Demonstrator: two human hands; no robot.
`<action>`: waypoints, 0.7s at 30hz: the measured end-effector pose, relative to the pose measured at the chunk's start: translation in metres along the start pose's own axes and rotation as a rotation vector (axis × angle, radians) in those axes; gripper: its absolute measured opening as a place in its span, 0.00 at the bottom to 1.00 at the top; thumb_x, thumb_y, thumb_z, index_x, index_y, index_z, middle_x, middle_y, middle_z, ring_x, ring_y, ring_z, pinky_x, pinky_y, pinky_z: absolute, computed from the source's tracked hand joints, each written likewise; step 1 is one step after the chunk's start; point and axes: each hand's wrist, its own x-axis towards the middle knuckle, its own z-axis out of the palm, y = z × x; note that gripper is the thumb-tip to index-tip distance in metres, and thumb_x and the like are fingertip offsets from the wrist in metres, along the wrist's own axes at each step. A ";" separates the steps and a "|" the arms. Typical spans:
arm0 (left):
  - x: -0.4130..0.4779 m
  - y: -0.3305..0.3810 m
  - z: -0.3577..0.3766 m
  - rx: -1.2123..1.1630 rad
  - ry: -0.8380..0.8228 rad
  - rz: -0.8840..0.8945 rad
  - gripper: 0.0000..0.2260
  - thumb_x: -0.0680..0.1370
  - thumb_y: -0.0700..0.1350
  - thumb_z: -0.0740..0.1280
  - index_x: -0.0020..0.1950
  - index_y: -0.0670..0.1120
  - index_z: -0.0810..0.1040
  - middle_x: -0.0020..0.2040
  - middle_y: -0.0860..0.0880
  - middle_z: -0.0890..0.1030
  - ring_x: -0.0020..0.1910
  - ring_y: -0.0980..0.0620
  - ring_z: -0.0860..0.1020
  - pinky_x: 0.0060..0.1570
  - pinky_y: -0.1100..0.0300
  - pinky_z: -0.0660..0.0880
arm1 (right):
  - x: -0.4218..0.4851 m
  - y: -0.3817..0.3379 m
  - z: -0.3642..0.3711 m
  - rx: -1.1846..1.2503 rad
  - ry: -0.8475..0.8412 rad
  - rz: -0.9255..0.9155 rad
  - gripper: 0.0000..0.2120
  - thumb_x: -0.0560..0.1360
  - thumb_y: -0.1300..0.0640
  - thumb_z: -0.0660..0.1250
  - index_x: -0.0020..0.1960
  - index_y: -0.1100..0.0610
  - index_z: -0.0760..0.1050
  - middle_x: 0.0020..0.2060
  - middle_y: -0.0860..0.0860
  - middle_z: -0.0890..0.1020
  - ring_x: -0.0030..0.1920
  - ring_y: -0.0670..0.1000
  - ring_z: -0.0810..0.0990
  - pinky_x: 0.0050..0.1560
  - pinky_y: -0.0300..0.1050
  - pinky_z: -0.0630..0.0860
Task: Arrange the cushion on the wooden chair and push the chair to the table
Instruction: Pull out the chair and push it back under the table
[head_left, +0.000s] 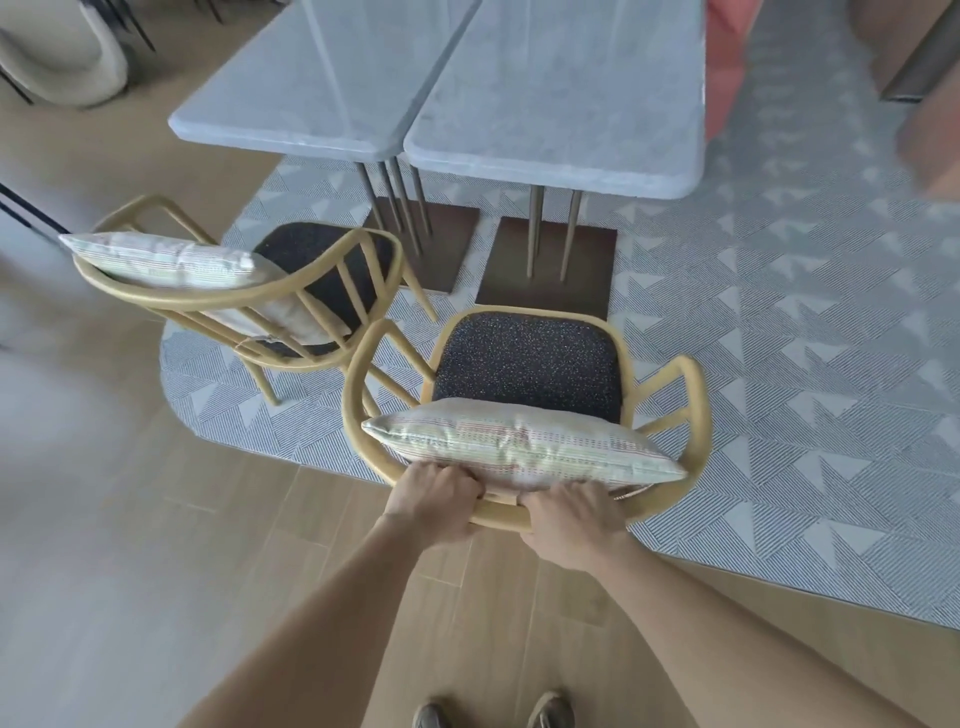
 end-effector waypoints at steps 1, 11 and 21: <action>0.004 -0.003 -0.001 0.002 0.001 0.001 0.17 0.80 0.61 0.65 0.60 0.52 0.85 0.58 0.52 0.86 0.56 0.45 0.85 0.55 0.51 0.77 | 0.005 0.001 -0.002 0.005 0.000 0.000 0.15 0.79 0.47 0.61 0.62 0.49 0.81 0.45 0.54 0.86 0.45 0.58 0.86 0.42 0.52 0.70; 0.052 -0.043 -0.020 -0.015 0.040 0.021 0.16 0.79 0.58 0.66 0.61 0.52 0.85 0.57 0.51 0.86 0.55 0.44 0.85 0.54 0.50 0.78 | 0.064 0.024 -0.019 0.038 0.009 0.034 0.16 0.77 0.45 0.64 0.63 0.48 0.80 0.45 0.54 0.86 0.46 0.58 0.85 0.44 0.53 0.73; 0.128 -0.111 -0.044 -0.035 0.042 0.108 0.15 0.79 0.54 0.67 0.62 0.51 0.84 0.58 0.51 0.86 0.56 0.44 0.85 0.55 0.50 0.80 | 0.148 0.044 -0.055 0.053 -0.046 0.155 0.17 0.79 0.51 0.63 0.67 0.45 0.78 0.48 0.52 0.87 0.49 0.57 0.84 0.53 0.55 0.74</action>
